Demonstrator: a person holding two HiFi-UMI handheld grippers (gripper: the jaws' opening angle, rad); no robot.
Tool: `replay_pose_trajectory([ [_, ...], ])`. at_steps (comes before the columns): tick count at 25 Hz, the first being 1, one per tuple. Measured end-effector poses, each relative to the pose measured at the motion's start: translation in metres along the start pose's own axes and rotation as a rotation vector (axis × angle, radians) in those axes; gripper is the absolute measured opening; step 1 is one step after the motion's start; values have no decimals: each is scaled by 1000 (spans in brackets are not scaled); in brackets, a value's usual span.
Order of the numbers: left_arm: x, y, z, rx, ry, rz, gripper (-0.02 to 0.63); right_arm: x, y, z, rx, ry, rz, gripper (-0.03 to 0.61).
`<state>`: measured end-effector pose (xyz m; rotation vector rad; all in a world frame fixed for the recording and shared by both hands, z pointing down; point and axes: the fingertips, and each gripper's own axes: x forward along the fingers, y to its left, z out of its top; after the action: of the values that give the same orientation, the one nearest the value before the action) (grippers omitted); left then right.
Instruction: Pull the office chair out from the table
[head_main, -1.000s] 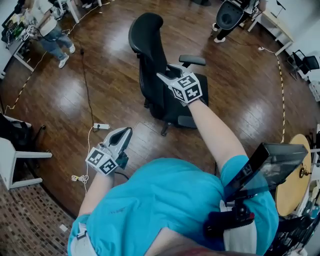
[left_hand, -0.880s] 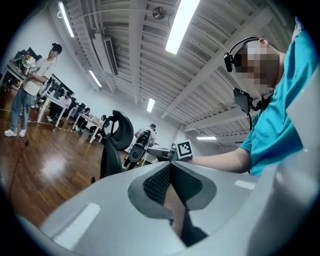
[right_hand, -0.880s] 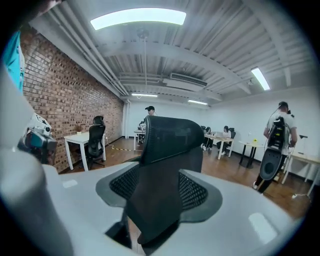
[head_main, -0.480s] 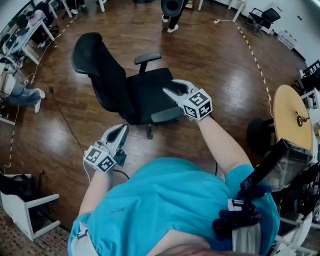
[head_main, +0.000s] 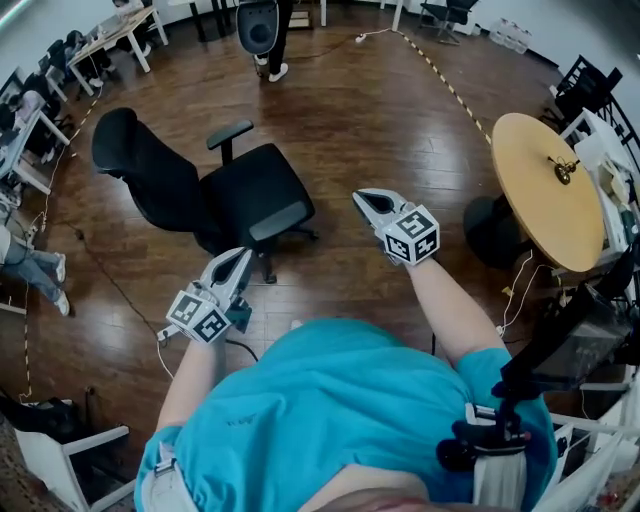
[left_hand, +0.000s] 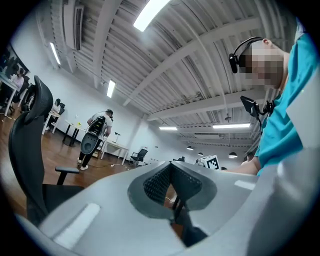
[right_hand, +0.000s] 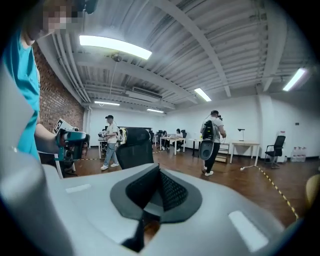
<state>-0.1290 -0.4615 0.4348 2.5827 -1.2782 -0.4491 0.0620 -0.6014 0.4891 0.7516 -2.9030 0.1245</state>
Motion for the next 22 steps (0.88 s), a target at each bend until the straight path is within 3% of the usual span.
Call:
replay_pose_trajectory([
  [5, -3, -83, -41, -23, 22, 14, 109, -103, 12, -30, 25, 5, -16, 0],
  [11, -17, -162, -75, -42, 86, -12, 109, -188, 43, -60, 86, -7, -32, 0],
  [17, -86, -221, -67, -15, 91, -70, 109, -239, 142, -71, 63, -15, -24, 0],
  [22, -191, -249, -69, 1, 108, -131, 107, -264, 242, -98, 108, -40, -77, 0],
])
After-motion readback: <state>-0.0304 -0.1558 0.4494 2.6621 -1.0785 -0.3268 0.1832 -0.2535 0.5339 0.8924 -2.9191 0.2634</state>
